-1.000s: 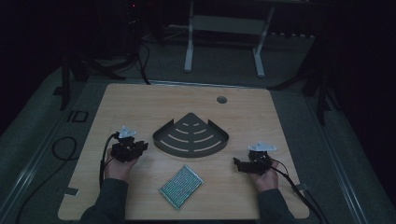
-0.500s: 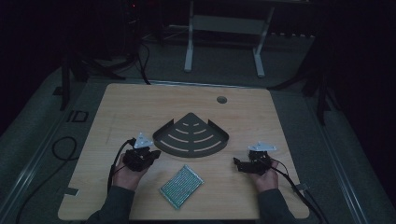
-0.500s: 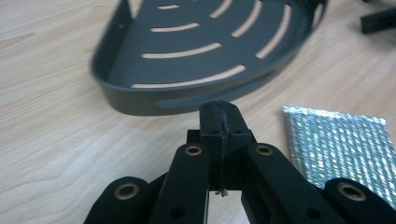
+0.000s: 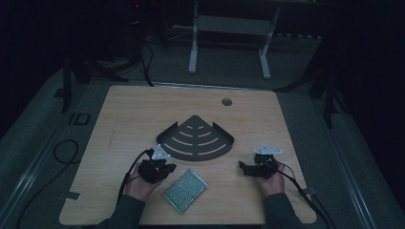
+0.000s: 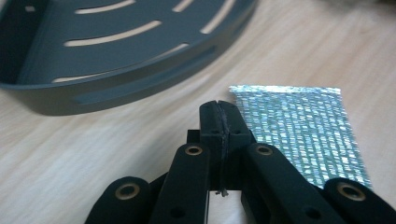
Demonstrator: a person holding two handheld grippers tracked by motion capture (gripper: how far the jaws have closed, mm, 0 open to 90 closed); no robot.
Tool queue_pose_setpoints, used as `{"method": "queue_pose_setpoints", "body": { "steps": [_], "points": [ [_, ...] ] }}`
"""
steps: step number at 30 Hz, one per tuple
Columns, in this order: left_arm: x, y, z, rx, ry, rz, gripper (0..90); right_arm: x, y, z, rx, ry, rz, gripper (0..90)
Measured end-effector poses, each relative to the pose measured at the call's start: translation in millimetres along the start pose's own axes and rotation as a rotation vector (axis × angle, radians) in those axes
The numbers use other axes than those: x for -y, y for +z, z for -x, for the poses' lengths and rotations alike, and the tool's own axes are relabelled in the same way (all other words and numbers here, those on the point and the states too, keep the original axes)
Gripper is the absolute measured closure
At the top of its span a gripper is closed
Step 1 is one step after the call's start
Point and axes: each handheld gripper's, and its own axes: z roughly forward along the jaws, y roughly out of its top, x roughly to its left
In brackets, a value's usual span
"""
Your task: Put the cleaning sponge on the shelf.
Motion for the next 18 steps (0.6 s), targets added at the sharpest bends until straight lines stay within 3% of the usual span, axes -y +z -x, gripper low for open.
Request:
{"method": "queue_pose_setpoints", "body": {
  "steps": [1, 3, 18],
  "points": [
    [-1.4, 4.0, 7.7, 0.024, 0.021, -0.010, 90.0, 0.0, 0.0, 0.1, -0.001, -0.001, 0.000, 16.4],
    [-1.4, 6.5, 11.7, 0.044, 0.026, -0.015, 90.0, 0.0, 0.0, 0.1, -0.001, -0.001, 0.000, 16.3],
    [4.0, 22.4, 35.0, 0.115, 0.083, -0.091, 90.0, 0.0, 0.0, 0.1, -0.001, -0.001, 0.000, 16.3]
  ]
}}
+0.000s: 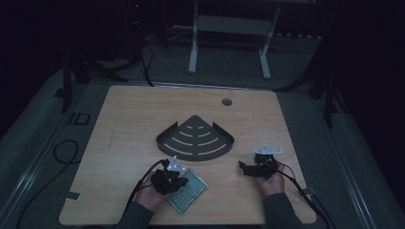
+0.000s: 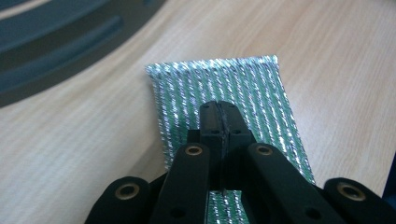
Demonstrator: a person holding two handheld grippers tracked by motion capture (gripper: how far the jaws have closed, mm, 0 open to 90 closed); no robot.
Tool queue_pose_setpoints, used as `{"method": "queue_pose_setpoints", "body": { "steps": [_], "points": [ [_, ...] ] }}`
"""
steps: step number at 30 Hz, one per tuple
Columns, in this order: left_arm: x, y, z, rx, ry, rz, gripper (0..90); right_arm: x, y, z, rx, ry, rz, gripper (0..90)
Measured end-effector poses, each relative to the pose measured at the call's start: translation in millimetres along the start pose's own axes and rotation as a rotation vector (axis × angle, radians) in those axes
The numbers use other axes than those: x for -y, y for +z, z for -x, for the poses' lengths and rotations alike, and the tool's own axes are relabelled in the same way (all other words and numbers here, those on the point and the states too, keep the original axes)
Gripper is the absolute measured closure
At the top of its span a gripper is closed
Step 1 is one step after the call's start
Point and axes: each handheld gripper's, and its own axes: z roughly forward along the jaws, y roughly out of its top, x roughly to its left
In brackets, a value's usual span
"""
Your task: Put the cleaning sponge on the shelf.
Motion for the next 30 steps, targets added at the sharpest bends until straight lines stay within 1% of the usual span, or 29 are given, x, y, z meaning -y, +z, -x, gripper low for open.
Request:
{"method": "queue_pose_setpoints", "body": {
  "steps": [1, 2, 3, 4, 5, 6, 8, 14, 15, 16, 17, 18, 19, 20, 21, 24, 25, 26, 27, 28, 29, 30],
  "points": [
    [0.5, 0.9, 0.4, 0.000, 0.006, -0.007, 90.0, 0.0, 0.0, -0.1, 0.000, 0.001, 0.000, 16.3],
    [2.6, 4.3, 0.1, -0.006, 0.012, -0.024, 90.0, 0.0, 0.0, 0.0, 0.000, 0.000, 0.000, 16.3],
    [2.6, 4.3, 0.1, -0.006, 0.012, -0.024, 90.0, 0.0, 0.0, 0.0, 0.000, 0.000, 0.000, 16.3],
    [3.1, 4.0, -1.3, 0.003, 0.006, -0.023, 90.0, 0.0, 0.0, 0.0, 0.000, 0.000, 0.000, 16.3],
    [3.2, 2.5, -3.2, -0.009, 0.010, -0.032, 90.0, 0.0, 0.0, -0.1, 0.000, 0.001, 0.000, 16.3],
    [3.6, 1.8, -4.0, -0.017, 0.006, -0.032, 90.0, 0.0, 0.0, 0.0, 0.000, 0.000, 0.000, 16.3],
    [4.9, 0.2, -6.9, -0.019, 0.000, -0.034, 90.0, 0.0, 0.0, 0.0, 0.000, 0.000, 0.000, 16.3],
    [6.6, -3.9, -13.1, -0.032, 0.002, -0.048, 90.0, 0.0, 0.0, 0.0, 0.000, 0.001, 0.000, 16.3],
    [7.7, -5.5, -16.1, -0.033, 0.003, -0.052, 90.0, 0.0, 0.0, 0.0, 0.000, 0.000, 0.000, 16.3],
    [7.7, -5.5, -16.1, -0.033, 0.003, -0.052, 90.0, 0.0, 0.0, 0.0, 0.000, 0.000, 0.000, 16.3],
    [9.2, -8.2, -20.4, -0.035, 0.003, -0.060, 90.0, 0.0, 0.0, 0.0, 0.000, 0.000, 0.000, 16.3],
    [9.2, -8.2, -20.4, -0.035, 0.003, -0.060, 90.0, 0.0, 0.0, 0.0, 0.000, 0.000, 0.000, 16.3],
    [11.1, -10.5, -23.7, -0.043, -0.002, -0.062, 90.0, 0.0, 0.0, 0.0, 0.000, 0.000, 0.000, 16.3],
    [11.1, -10.5, -23.7, -0.043, -0.002, -0.062, 90.0, 0.0, 0.0, 0.0, 0.000, 0.000, 0.000, 16.3],
    [13.5, -14.0, -28.2, -0.052, -0.006, -0.068, 90.0, 0.0, 0.0, 0.0, 0.000, 0.000, 0.000, 16.4],
    [17.5, -19.2, -35.7, -0.052, -0.017, -0.079, 90.0, 0.0, 0.0, 0.1, 0.001, -0.001, 0.000, 16.4],
    [17.5, -19.2, -35.7, -0.052, -0.017, -0.079, 90.0, 0.0, 0.0, 0.1, 0.001, -0.001, 0.000, 16.4],
    [18.6, -20.0, -37.2, -0.053, -0.025, -0.075, 90.0, 0.0, 0.0, 0.0, 0.001, -0.001, 0.000, 16.4],
    [19.0, -21.2, -39.1, -0.052, -0.022, -0.081, 90.0, 0.0, 0.0, 0.0, 0.001, -0.001, 0.000, 16.4],
    [21.0, -23.2, -43.4, -0.053, -0.033, -0.080, 90.0, 0.0, 0.0, 0.0, 0.001, -0.001, 0.000, 16.4],
    [21.0, -23.2, -43.4, -0.053, -0.033, -0.080, 90.0, 0.0, 0.0, 0.0, 0.001, -0.001, 0.000, 16.4],
    [22.4, -24.6, -47.3, -0.056, -0.045, -0.076, 90.0, 0.0, 0.0, 0.0, 0.001, 0.000, 0.000, 16.4]
  ]
}}
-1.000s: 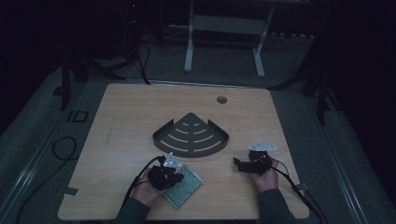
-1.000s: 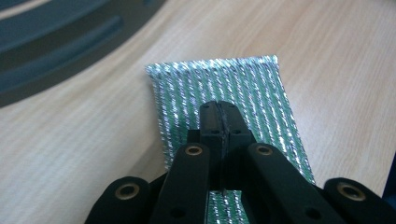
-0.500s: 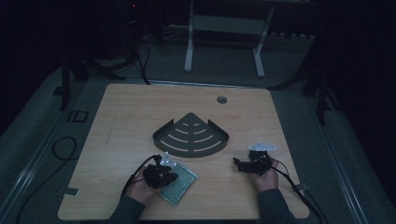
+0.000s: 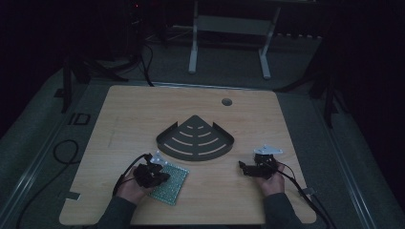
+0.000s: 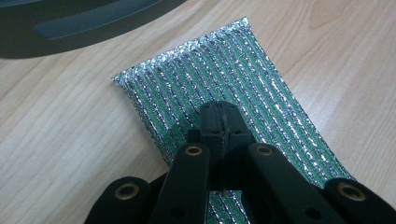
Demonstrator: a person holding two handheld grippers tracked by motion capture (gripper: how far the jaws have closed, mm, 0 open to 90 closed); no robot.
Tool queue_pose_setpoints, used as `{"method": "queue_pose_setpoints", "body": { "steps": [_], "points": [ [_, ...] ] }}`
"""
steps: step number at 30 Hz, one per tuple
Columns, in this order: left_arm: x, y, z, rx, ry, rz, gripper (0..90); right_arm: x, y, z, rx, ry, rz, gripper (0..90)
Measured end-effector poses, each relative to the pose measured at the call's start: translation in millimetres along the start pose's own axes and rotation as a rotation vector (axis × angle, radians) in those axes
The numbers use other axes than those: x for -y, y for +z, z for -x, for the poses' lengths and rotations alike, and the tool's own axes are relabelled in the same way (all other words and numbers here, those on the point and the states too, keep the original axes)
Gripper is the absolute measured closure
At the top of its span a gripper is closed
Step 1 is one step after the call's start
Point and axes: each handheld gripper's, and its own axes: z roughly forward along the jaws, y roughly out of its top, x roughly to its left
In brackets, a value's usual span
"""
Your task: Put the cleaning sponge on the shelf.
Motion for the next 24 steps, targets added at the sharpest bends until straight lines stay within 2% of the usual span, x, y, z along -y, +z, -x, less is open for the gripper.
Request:
{"method": "queue_pose_setpoints", "body": {
  "steps": [7, 11, 15, 19, 24],
  "points": [
    [3.0, -4.5, -18.1, -0.022, -0.040, 0.003, 90.0, -0.2, 0.2, 0.3, -0.001, -0.002, 0.000, 16.4],
    [2.8, -5.9, -23.4, -0.041, -0.041, -0.001, 90.0, -0.6, 0.6, 0.7, -0.001, -0.003, 0.000, 16.4],
    [4.5, -12.8, -30.4, -0.073, -0.022, -0.038, 90.0, -1.1, 1.1, 0.9, -0.001, -0.002, 0.000, 16.4],
    [7.4, -17.6, -35.8, -0.077, -0.025, -0.054, 90.0, -1.5, 1.4, 1.0, -0.001, -0.001, -0.001, 16.4],
    [11.4, -23.8, -44.4, -0.069, -0.056, -0.055, 87.2, -1.8, 1.7, 1.2, 0.000, -0.002, -0.001, 16.4]
  ]
}}
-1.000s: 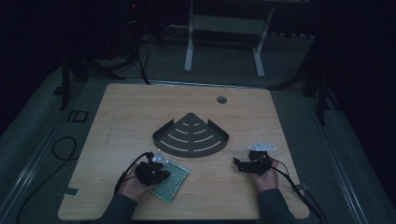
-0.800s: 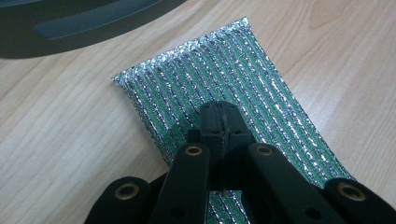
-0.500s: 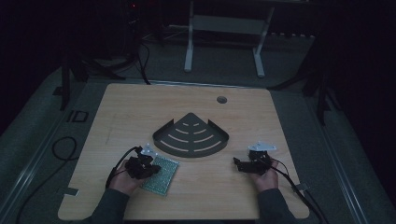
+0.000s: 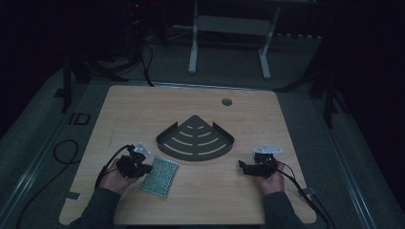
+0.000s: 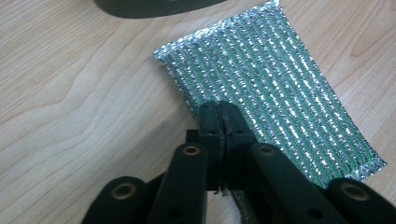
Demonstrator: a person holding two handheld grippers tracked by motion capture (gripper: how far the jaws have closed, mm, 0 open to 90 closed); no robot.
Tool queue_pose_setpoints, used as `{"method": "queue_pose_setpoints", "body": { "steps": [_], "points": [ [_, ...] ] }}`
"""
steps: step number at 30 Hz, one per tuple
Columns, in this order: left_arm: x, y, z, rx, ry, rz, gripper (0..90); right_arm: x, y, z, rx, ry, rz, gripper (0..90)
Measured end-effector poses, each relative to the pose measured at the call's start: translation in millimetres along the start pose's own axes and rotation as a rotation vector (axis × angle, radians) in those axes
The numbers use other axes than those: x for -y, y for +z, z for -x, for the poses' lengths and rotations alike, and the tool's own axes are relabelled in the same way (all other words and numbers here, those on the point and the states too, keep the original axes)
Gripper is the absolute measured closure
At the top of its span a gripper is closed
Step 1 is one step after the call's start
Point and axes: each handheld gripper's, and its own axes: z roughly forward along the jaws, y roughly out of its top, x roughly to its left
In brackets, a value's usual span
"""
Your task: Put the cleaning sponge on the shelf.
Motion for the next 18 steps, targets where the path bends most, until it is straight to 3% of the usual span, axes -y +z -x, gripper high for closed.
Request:
{"method": "queue_pose_setpoints", "body": {
  "steps": [3, 5, 8, 10, 15, 18],
  "points": [
    [0.3, -1.7, -2.8, 0.008, -0.018, -0.002, 84.8, 0.0, 0.1, 0.0, 0.000, -0.001, 0.001, 16.4],
    [0.2, -5.2, -1.8, 0.060, -0.033, 0.019, 84.3, 0.0, 0.0, 0.0, 0.000, 0.000, 0.000, 16.4],
    [0.1, -6.4, 1.7, 0.088, -0.034, 0.025, 86.8, 0.0, 0.0, 0.0, 0.000, 0.000, 0.000, 16.4],
    [0.5, -4.2, 5.7, 0.107, -0.018, -0.005, 89.7, 0.0, 0.0, 0.0, 0.000, 0.000, 0.000, 16.4],
    [3.3, 1.9, 8.9, 0.100, -0.011, -0.058, 90.0, 0.0, 0.0, 0.0, 0.000, 0.000, 0.000, 16.4],
    [3.9, 1.0, 6.9, 0.091, -0.014, -0.061, 90.0, 0.0, 0.0, 0.0, 0.000, 0.000, 0.000, 16.4]
  ]
}}
